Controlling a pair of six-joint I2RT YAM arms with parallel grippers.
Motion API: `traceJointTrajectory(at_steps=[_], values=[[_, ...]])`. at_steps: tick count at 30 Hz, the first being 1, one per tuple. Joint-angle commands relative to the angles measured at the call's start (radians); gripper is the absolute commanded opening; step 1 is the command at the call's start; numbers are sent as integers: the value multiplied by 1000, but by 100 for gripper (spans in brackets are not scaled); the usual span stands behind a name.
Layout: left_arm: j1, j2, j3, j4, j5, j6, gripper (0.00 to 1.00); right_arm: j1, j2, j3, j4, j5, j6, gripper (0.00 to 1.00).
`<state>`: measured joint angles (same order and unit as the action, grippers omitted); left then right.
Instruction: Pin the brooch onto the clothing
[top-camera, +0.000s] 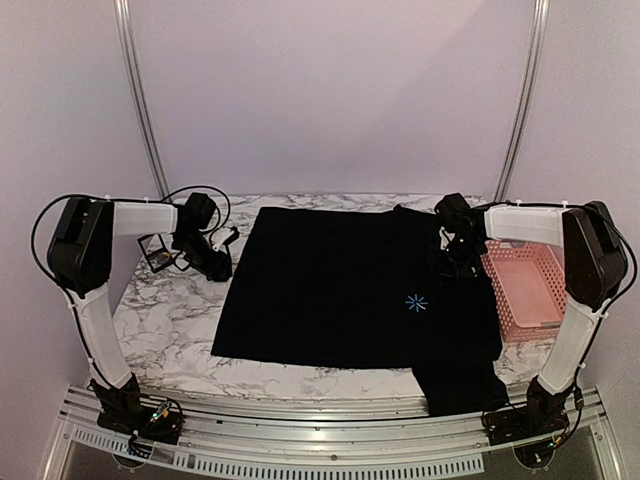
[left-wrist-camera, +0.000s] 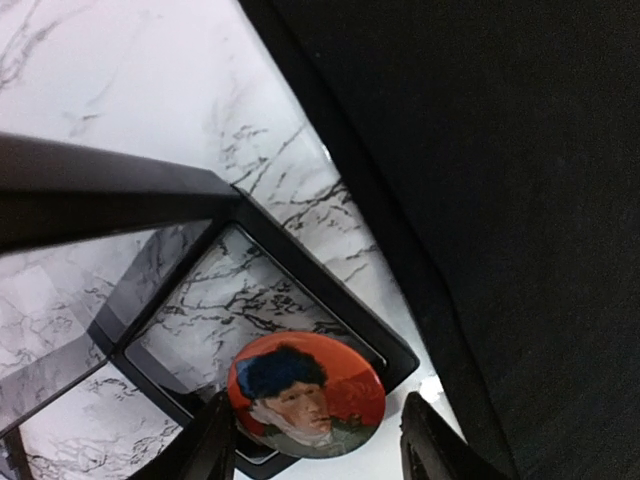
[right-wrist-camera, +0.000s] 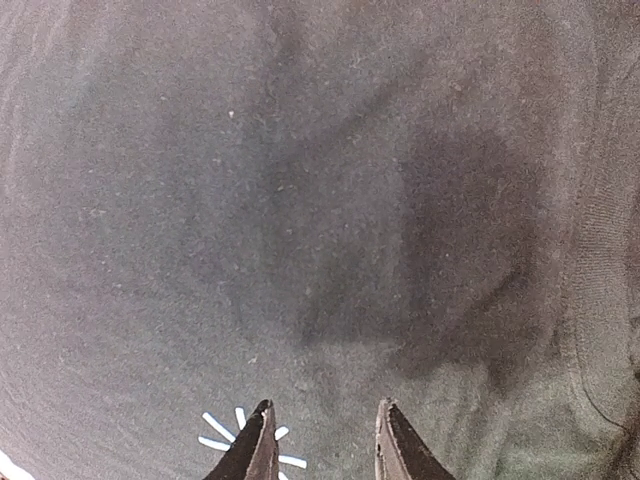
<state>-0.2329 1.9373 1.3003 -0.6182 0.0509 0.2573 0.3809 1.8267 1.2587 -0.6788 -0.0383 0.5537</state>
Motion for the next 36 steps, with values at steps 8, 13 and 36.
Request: traceJointTrajectory(at_steps=[8, 13, 36], values=[[-59, -70, 11, -24, -113, 134, 74, 10, -37, 14, -17, 20, -19, 31], [-59, -13, 58, -55, -141, 133, 74, 10, -40, 8, -21, 21, -17, 31], [-20, 24, 79, -128, -20, 105, 41, 10, -73, 6, -30, 33, -28, 30]])
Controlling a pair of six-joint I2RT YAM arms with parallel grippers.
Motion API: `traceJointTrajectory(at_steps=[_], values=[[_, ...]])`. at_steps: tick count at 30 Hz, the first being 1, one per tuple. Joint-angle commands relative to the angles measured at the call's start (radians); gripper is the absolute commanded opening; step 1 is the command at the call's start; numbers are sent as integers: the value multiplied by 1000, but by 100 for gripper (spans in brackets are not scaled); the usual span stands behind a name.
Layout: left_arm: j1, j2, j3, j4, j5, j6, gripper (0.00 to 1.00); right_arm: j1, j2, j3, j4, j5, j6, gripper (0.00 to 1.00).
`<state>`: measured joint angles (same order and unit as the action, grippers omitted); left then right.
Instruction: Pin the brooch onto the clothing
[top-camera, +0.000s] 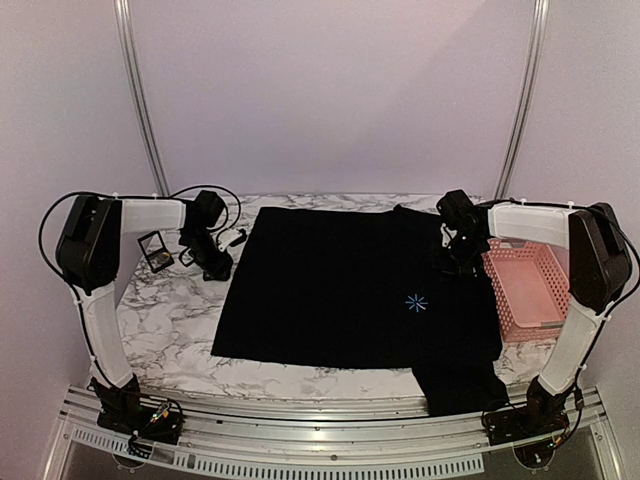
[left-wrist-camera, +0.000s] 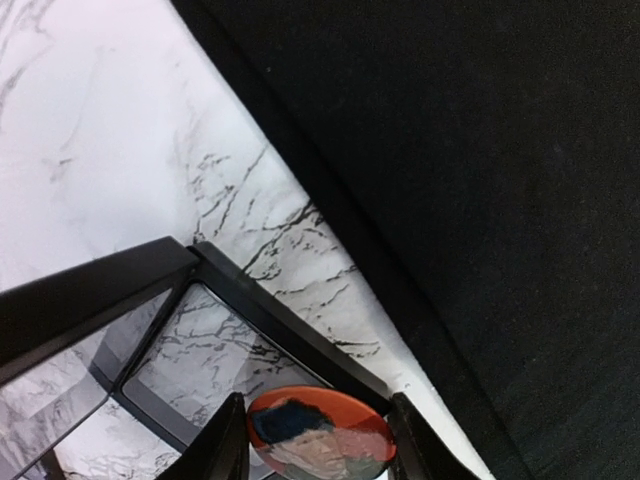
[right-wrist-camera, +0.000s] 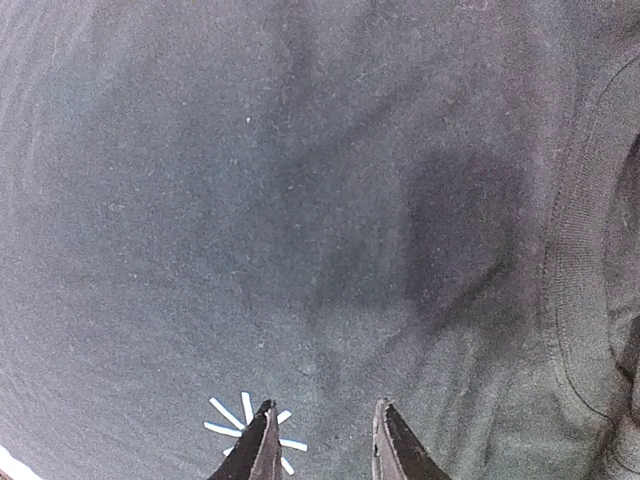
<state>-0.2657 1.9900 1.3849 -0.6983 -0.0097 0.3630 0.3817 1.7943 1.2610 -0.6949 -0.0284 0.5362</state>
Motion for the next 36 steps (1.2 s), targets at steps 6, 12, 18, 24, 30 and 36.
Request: traceJointTrajectory(at_steps=[6, 12, 18, 24, 30, 36], values=[[14, -66, -16, -66, 54, -1, 32, 10, -42, 13, -19, 18, -10, 30], [13, -110, -27, -71, 79, -2, 25, 15, -67, 24, -21, 0, -17, 30], [0, -182, 47, -172, 153, -17, 24, 78, -130, 53, 45, -112, -128, 32], [-142, -318, 202, -354, 247, 40, 24, 202, -319, 23, 362, -253, -407, 43], [-339, -397, 345, -509, 402, 98, 24, 322, -496, -234, 989, -619, -929, 46], [-505, -379, 472, -623, 462, 105, 24, 456, -441, -170, 908, -684, -1405, 50]])
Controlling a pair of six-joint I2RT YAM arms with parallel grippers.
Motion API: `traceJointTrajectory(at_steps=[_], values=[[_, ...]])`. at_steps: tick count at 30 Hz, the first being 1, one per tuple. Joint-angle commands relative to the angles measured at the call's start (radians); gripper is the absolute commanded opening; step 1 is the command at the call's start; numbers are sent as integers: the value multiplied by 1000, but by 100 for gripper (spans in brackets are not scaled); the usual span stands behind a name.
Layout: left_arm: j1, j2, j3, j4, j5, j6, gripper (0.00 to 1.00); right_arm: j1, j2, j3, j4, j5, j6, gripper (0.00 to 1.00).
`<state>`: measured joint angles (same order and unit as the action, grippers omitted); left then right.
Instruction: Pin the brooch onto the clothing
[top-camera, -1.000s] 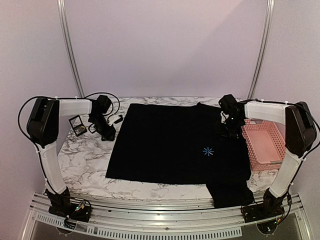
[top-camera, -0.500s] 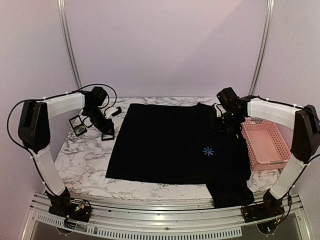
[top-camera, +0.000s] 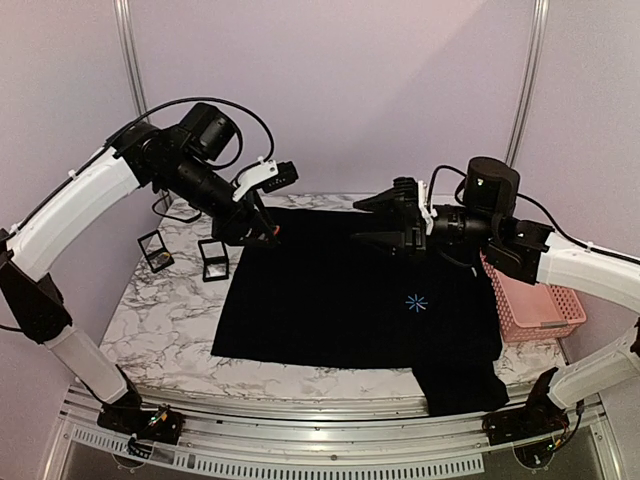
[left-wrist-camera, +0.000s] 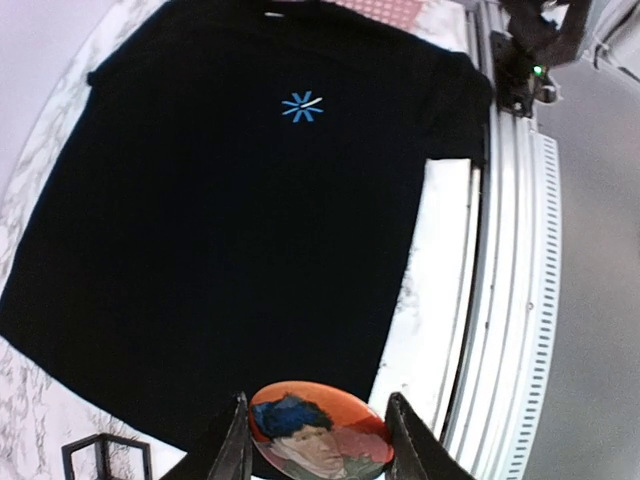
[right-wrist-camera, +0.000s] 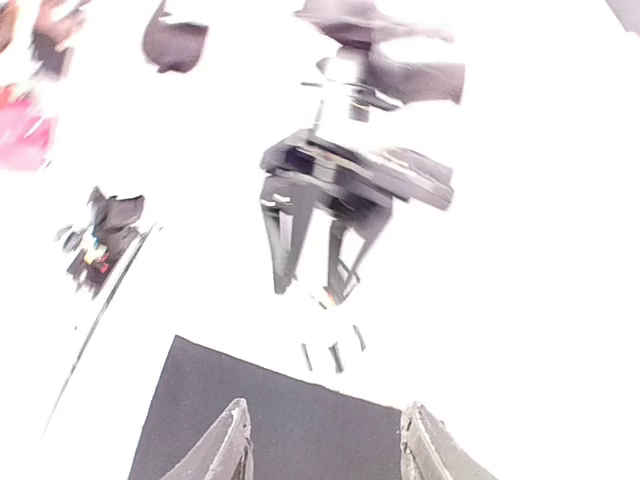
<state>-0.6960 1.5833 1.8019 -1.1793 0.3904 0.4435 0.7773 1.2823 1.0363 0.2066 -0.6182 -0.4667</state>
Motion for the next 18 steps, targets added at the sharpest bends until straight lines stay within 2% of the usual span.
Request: traceJointTrajectory(at_steps=[1, 4, 6, 13, 18], values=[[-100, 32, 76, -158, 63, 26, 24, 86, 85, 75, -33, -64, -460, 51], [-142, 44, 128, -188, 92, 27, 24, 166, 113, 86, -67, 8, -604, 52], [-159, 54, 147, -196, 110, 27, 24, 203, 117, 84, -45, 33, -640, 51], [-215, 93, 168, -220, 128, 40, 23, 234, 139, 97, -18, 44, -686, 50], [-234, 105, 176, -226, 134, 44, 23, 232, 165, 121, -37, 36, -694, 44]])
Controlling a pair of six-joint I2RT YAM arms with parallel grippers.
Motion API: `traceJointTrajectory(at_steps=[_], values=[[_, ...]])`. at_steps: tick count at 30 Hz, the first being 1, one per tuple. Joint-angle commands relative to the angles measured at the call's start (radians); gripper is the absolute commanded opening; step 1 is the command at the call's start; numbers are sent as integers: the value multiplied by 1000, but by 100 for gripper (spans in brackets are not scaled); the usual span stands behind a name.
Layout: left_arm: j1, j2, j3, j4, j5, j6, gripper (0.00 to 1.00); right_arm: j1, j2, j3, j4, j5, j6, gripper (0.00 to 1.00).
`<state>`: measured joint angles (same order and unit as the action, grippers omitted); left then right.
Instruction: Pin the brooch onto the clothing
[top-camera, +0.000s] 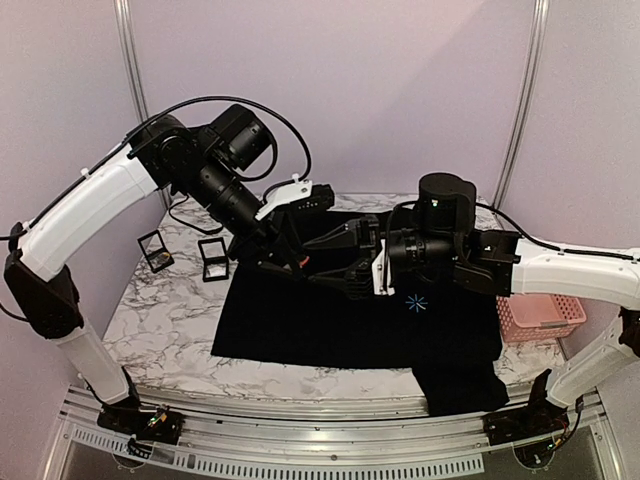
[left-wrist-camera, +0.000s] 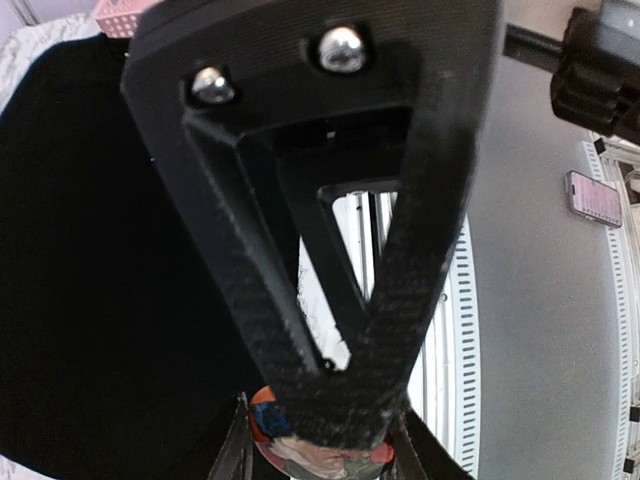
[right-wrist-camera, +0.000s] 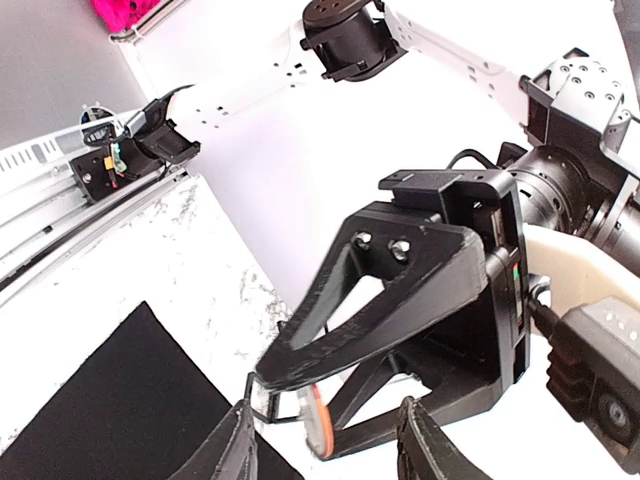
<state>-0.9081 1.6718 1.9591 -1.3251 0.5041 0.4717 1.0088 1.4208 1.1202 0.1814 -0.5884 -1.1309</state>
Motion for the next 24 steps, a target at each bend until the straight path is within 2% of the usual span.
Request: traceJointTrajectory(at_steps=[1, 4, 10, 14, 15, 16, 18, 19, 22, 24], values=[[-24, 18, 20, -80, 20, 15, 23, 1, 35, 41, -18, 7, -31, 42], [-27, 23, 21, -83, 30, 20, 22, 1, 55, 56, -45, 18, -51, 34], [-31, 29, 22, -88, 39, 26, 22, 1, 63, 67, -80, 24, -59, 0], [-31, 31, 24, -92, 41, 28, 22, 1, 61, 75, -83, 24, -30, 0], [-31, 32, 24, -93, 39, 29, 24, 1, 58, 77, -77, 23, -16, 0], [-31, 31, 25, -94, 36, 29, 37, 1, 54, 81, -74, 24, 17, 0], [-27, 23, 44, -95, 14, 26, 80, 1, 48, 92, -72, 47, 89, 0], [-23, 17, 58, -97, -5, 26, 97, 1, 47, 93, -75, 68, 149, 0], [10, -13, 108, -107, -87, 45, 100, -11, 35, 92, -95, 150, 283, 0], [46, -57, 112, -98, -145, 78, 100, -44, 20, 84, -106, 164, 456, 0]])
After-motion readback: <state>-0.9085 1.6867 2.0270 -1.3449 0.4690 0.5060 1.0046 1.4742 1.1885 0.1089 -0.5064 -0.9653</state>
